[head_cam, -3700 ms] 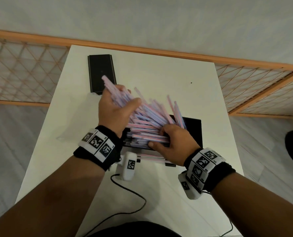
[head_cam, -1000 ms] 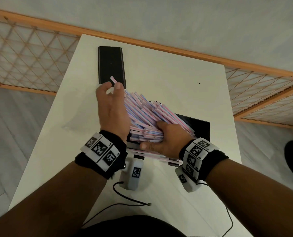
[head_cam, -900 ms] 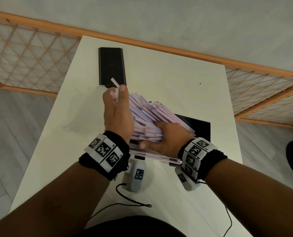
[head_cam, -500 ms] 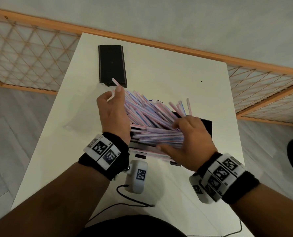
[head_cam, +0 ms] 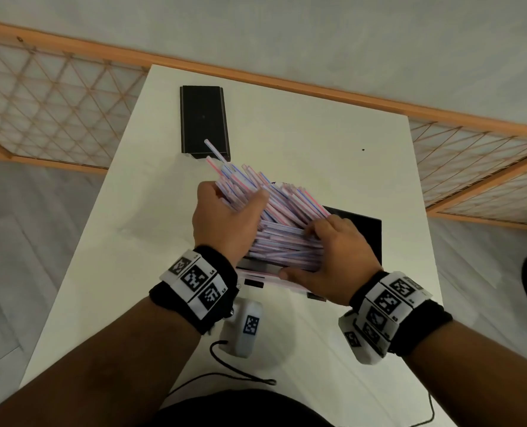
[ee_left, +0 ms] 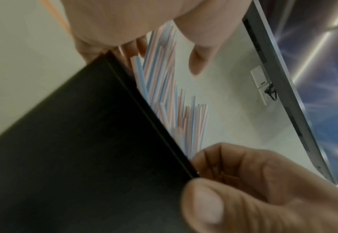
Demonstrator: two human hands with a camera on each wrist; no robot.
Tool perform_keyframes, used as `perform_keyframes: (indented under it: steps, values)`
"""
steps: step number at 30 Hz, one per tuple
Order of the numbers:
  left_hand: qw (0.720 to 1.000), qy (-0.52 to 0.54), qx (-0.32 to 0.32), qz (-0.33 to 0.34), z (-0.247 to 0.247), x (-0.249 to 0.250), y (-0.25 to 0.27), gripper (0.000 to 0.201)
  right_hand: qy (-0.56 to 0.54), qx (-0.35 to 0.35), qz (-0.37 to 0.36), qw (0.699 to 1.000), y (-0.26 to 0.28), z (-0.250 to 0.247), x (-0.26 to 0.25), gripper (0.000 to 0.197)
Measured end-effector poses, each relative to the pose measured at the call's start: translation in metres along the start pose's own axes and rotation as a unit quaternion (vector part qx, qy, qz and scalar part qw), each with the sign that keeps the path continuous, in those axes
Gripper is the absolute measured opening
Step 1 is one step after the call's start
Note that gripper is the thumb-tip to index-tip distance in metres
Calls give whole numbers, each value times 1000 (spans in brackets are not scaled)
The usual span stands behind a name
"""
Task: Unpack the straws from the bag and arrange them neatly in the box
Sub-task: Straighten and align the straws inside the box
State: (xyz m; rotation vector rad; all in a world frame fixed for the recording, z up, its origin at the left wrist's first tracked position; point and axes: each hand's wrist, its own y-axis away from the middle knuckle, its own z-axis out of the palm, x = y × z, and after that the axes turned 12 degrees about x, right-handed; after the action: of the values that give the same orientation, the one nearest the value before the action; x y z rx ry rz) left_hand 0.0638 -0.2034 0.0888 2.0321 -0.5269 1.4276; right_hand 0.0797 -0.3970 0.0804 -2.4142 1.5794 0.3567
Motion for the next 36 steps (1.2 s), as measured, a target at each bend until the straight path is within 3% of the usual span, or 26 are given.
perform_keyframes:
  steps: [4,9,14,17,21,24,27,31,35,36]
  values:
    - [995,-94,-25,37,-1,-5,-5,32,33,-61,7,998,0,4,2,92]
    - [975,-167,-44,139,-7,4,-7,17,-1,-76,4,997,-4,10,-1,91]
    - [958,-207,-57,192,-9,15,-4,52,-27,-77,12,997,-9,13,-6,97]
    - [979,-130,-35,153,-9,13,-8,57,-27,-51,3,998,-13,16,-3,83]
    - [994,-78,-43,57,-7,-1,-12,41,-80,5,-11,997,-10,17,0,64]
    - [980,-146,-58,118,-10,-2,-3,47,-79,-34,21,996,-10,16,-3,67]
    - [976,-154,-6,156,-18,2,0,47,-36,-38,0,999,-10,6,-5,74]
    - [998,-16,46,45,-15,-2,-8,49,-50,-37,19,998,-5,-6,9,82]
    - [998,55,-37,-23,1,-1,-4,85,0,-123,-7,992,-2,7,8,107]
    - [997,62,-40,-33,5,-1,-1,84,15,-135,-13,991,-3,9,4,109]
